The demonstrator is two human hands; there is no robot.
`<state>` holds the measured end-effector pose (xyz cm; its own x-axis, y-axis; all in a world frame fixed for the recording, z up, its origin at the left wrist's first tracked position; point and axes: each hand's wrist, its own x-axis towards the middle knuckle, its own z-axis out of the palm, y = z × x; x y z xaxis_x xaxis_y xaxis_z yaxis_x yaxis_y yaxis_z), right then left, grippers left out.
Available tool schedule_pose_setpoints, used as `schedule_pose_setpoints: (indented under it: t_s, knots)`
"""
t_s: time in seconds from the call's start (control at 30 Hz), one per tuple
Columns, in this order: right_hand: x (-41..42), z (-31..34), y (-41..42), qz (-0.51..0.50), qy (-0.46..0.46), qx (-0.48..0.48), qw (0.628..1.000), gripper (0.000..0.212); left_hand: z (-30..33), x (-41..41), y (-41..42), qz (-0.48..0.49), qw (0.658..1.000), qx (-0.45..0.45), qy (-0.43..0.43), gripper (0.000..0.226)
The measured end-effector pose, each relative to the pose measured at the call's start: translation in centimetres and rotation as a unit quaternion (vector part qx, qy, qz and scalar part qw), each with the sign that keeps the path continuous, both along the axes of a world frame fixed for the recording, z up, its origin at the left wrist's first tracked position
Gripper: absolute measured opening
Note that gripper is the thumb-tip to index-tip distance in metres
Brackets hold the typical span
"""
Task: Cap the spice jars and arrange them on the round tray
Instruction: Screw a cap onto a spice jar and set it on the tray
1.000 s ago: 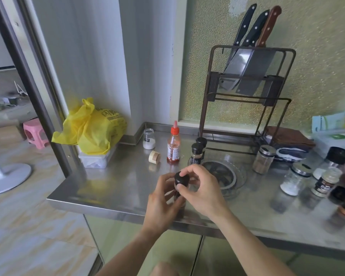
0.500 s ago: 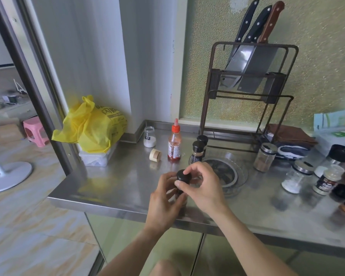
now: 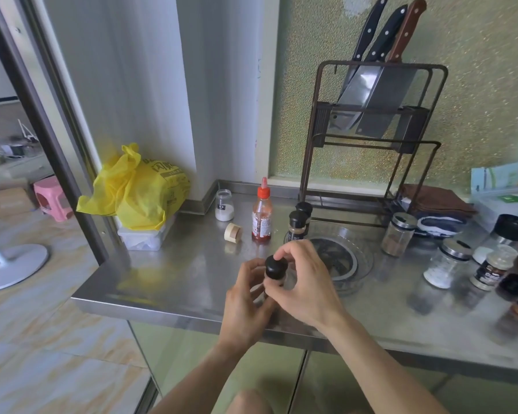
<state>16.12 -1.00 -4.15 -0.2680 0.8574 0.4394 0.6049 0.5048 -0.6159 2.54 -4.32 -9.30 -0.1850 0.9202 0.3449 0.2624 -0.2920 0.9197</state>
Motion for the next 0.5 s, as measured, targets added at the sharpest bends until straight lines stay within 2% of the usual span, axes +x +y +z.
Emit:
schedule_pose_setpoints:
  t_s: [0.1,0.23,0.3,0.37,0.43,0.5]
  knots:
    - [0.08,0.26,-0.07,-0.037,-0.027,0.019,0.999,0.039,0.11,0.0,-0.01,-0.002,1.0,-0.001,0.002,0.045]
    - [-0.08,0.2,-0.27,-0.004,-0.021,0.002,1.0,0.043,0.18,-0.04,-0.1,0.0,1.0,-0.004,-0.001,0.046]
    - [0.02,0.15,-0.25,-0.04,-0.036,0.029,0.998,0.043,0.23,0.02,-0.05,0.001,1.0,-0.002,0.001,0.044]
    - [0.05,0.2,-0.33,-0.034,-0.025,0.022,0.999,0.045,0.14,0.06,0.03,0.002,1.0,-0.003,0.002,0.045]
    - [-0.19,0.14,-0.4,-0.01,-0.014,0.014,1.0,0.039,0.15,0.02,-0.02,0.005,1.0,-0.006,0.002,0.044]
    - [-0.28,0.03,-0.4,-0.037,-0.018,0.034,0.999,0.036,0.08,-0.02,0.03,0.007,1.0,-0.006,0.003,0.043]
